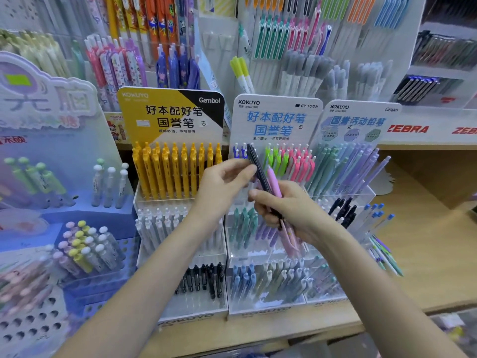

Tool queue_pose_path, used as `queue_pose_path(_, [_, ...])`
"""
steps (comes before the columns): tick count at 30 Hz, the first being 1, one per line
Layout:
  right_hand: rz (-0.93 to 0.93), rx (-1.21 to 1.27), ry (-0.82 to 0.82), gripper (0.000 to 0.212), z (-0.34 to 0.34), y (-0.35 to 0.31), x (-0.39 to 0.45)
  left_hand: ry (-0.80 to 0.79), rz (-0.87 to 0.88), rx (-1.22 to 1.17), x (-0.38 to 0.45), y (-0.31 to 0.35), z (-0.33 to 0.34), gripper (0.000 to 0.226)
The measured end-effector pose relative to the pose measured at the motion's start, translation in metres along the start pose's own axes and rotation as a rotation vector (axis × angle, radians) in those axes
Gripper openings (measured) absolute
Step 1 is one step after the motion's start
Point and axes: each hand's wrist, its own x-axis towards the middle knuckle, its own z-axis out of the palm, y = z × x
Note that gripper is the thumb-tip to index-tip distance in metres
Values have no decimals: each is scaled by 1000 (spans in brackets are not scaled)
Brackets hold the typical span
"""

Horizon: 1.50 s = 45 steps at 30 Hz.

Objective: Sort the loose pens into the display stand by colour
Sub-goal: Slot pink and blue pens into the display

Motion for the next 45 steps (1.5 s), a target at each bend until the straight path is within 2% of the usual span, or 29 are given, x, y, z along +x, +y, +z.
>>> queue_pose_path(3, [-8, -51, -2, 15, -3, 2, -3, 14, -119, -204, 0, 7, 0, 13])
queue_pose_path(6, [23, -83, -4, 20, -14, 5, -11, 113, -160, -429, 3, 15, -14, 12])
queue_pose_path(8, [10, -61, 93, 21, -21, 7, -16, 168, -145, -476, 3, 18, -28, 13])
queue_pose_path(11, [-83, -59, 192, 15, -14, 7, -17, 138, -157, -462, -8, 16, -34, 12])
queue_pose_path(13, [-148, -80, 203, 12, 0, 8, -14, 123, -144, -329, -20, 8, -32, 10])
queue_pose_path(15, [-194, -68, 242, 10, 13, 8, -10, 84, -73, -40, -31, -4, -35, 9])
queue_pose_path(17, [-208, -91, 218, 9, 22, 6, -7, -48, -8, 180, -45, -16, -41, 12])
queue_pose_path(19, [-188, -164, 144, 11, 32, 7, -5, -132, -3, 252, -60, -27, -45, 16])
queue_pose_path(25, [-61, -483, -41, 19, 56, 26, -9, -125, 44, 506, -96, -66, -60, 18])
queue_pose_path(29, [-144, -685, -48, 29, 60, 46, -9, -105, 174, 861, -109, -104, -86, 33])
queue_pose_path(31, [-212, -813, -39, 33, 63, 60, -7, -48, 159, 994, -114, -123, -98, 35])
queue_pose_path(34, [-303, -926, -78, 37, 72, 83, -7, -31, 140, 1041, -121, -139, -104, 31])
queue_pose_path(36, [-340, -982, -94, 32, 74, 94, -6, -48, 119, 1057, -125, -141, -103, 26])
queue_pose_path(42, [-389, -1032, -143, 33, 75, 97, -12, -37, 26, 982, -121, -138, -106, 19])
queue_pose_path(45, [-382, -1059, -178, 22, 74, 103, -21, -36, 3, 981, -122, -137, -106, 19])
